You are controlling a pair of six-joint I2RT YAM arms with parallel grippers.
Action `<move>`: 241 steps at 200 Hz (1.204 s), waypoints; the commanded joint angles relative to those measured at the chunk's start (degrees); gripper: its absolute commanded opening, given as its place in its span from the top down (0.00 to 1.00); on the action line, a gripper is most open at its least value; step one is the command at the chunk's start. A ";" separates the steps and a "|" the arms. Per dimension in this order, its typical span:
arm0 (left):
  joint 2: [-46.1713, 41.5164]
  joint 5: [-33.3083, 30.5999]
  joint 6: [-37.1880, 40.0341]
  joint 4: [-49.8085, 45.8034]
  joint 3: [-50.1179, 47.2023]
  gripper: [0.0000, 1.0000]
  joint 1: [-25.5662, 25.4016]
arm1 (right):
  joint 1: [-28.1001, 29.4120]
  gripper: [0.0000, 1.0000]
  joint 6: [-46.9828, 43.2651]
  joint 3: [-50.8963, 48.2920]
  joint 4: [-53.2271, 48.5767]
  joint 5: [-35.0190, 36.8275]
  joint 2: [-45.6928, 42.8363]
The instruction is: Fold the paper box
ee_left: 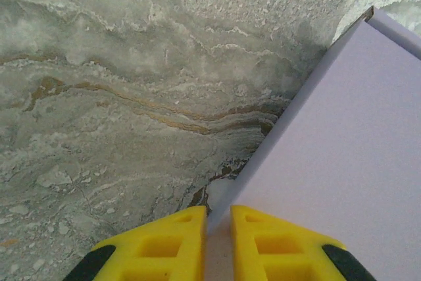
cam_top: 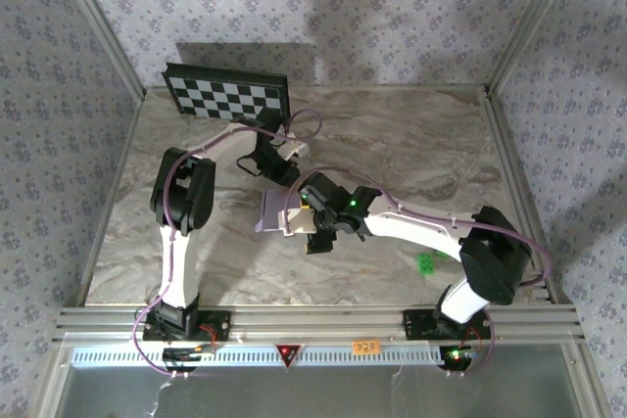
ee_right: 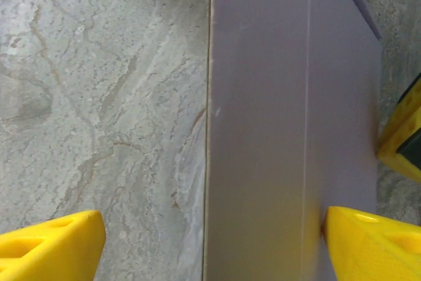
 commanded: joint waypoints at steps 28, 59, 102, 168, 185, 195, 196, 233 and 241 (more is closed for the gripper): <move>4.33 -2.16 0.92 -4.09 1.93 0.82 -0.21 | -1.82 0.16 -4.79 4.74 -2.89 -0.01 2.41; 5.13 -2.16 1.29 -4.85 3.15 0.82 -0.21 | -3.40 0.18 -7.04 7.86 -3.31 -0.52 3.66; 5.49 -2.19 1.83 -6.02 4.89 0.82 -0.21 | -6.26 0.37 -9.67 12.31 -5.46 -2.66 6.58; 2.30 -3.47 0.25 -6.11 6.77 0.70 0.23 | -9.40 0.62 -10.88 18.07 -12.29 -6.40 8.21; -0.82 -3.22 -1.66 -5.24 6.75 0.63 1.13 | -10.23 0.63 -10.49 20.12 -16.64 -8.61 7.94; -3.39 -2.96 -3.12 -4.20 6.08 0.59 1.84 | -10.94 0.64 -9.83 21.56 -19.51 -9.80 7.84; -3.70 -2.96 -3.28 -4.07 6.04 0.59 1.91 | -10.99 0.64 -9.74 21.56 -19.65 -9.94 7.85; -14.22 -4.03 -10.88 -0.01 1.12 0.50 5.13 | -12.54 0.65 -5.44 24.24 -26.70 -13.81 7.07; -16.75 -3.79 -12.39 1.42 -0.85 0.49 5.86 | -12.89 0.65 -4.65 24.34 -27.17 -14.68 7.15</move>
